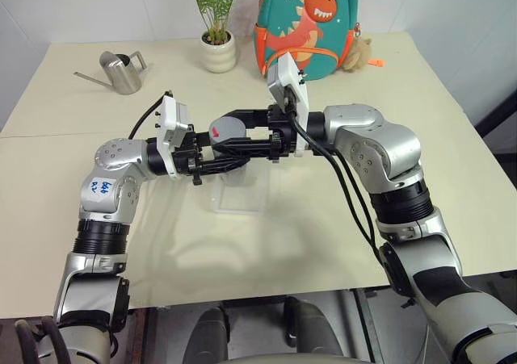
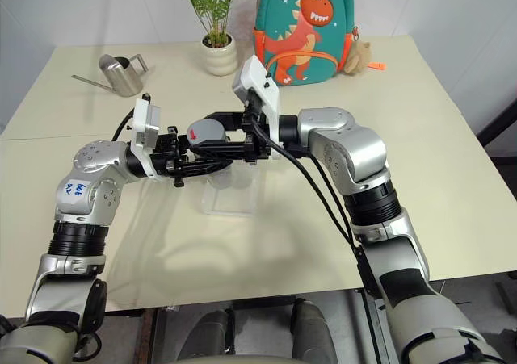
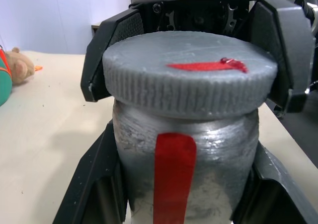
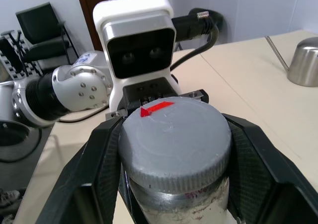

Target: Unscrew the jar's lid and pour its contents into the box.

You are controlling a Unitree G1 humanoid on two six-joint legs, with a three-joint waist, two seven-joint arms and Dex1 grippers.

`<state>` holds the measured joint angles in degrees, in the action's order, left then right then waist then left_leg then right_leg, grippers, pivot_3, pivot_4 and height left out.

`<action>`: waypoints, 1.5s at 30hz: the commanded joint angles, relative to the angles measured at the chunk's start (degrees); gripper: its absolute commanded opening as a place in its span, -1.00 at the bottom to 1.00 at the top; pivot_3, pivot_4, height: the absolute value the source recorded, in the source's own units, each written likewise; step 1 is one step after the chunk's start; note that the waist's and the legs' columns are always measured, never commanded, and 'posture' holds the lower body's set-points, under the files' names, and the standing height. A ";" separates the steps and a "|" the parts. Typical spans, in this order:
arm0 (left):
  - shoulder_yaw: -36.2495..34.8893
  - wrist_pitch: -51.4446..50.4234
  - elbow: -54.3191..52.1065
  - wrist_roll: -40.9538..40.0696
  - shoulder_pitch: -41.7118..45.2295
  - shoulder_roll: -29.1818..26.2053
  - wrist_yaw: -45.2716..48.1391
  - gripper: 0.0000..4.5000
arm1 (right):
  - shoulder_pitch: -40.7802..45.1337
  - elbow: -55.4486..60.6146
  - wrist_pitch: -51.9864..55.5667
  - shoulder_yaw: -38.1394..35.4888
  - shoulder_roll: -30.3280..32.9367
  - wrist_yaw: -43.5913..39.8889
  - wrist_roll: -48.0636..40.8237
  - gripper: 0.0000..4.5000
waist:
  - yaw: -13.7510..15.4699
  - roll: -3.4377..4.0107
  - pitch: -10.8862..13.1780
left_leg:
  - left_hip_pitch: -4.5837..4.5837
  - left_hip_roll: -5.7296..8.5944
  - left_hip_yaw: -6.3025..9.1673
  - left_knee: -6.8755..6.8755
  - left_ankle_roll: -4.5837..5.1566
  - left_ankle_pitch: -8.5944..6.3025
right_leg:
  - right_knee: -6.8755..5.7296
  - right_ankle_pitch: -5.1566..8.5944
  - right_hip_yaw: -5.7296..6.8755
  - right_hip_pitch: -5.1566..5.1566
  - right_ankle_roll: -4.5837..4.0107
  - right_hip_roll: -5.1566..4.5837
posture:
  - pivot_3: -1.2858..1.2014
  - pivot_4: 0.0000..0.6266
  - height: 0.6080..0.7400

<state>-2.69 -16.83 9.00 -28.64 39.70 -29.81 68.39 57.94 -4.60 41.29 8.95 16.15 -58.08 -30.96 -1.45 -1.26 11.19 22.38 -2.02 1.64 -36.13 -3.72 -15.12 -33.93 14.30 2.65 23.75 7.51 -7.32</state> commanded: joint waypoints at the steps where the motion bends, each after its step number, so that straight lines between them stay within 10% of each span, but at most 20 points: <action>1: -0.08 0.84 -2.39 0.10 -0.95 -0.63 0.27 -0.11 | 1.41 4.52 4.98 -10.32 -2.19 1.87 -12.10 0.14 | 0.00 0.00 0.00 | 0.00 0.00 0.00 0.01 0.00 0.00 | 0.01 0.00 0.00 0.00 0.00 0.00 | 0.03 -0.52 1.00; 13: -2.62 0.43 -2.99 -1.37 -1.84 -2.06 -1.07 -0.11 | -17.76 2.39 -13.34 -17.46 13.24 7.67 2.08 0.14 | 1.60 0.01 0.01 | 0.01 0.02 0.00 0.00 0.02 -0.01 | 0.07 0.00 0.00 -0.03 0.01 0.00 | 0.03 -0.52 1.00; 24: -4.21 -0.67 0.24 -1.86 1.03 -3.03 -0.91 -0.11 | -35.63 -13.72 -38.29 -22.96 11.78 14.32 11.08 0.14 | 0.67 0.01 0.01 | -0.22 0.03 -0.35 0.01 0.06 0.02 | 0.06 -0.03 -0.28 -0.04 0.07 -0.01 | 0.03 -0.52 1.00; 31: -4.09 -2.06 0.55 -1.93 1.65 -3.21 -0.61 -0.11 | -37.66 -11.89 -36.31 -23.74 12.18 12.99 8.23 0.99 | 0.55 0.01 0.01 | -0.30 0.03 -0.38 -0.03 0.09 0.06 | 0.03 -0.06 -0.42 -0.08 0.08 0.00 | 0.03 -0.52 1.00; 45: -1.30 3.76 11.57 8.39 9.87 -5.72 -4.13 -0.11 | -35.64 23.25 -9.48 -18.21 23.21 7.42 -8.15 0.99 | 1.33 0.02 0.02 | -0.25 0.04 -0.43 -0.03 0.13 0.03 | 0.06 -0.10 -0.46 -0.07 0.16 0.01 | 0.03 -0.52 1.00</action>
<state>-3.70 -15.24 21.02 -21.29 48.42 -34.55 64.36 21.35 13.60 28.94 -10.42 38.20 -49.64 -36.27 -0.12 -1.24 11.21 22.14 -1.99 1.22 -36.14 -3.59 -15.09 -33.87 14.20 2.19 23.68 7.67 -7.31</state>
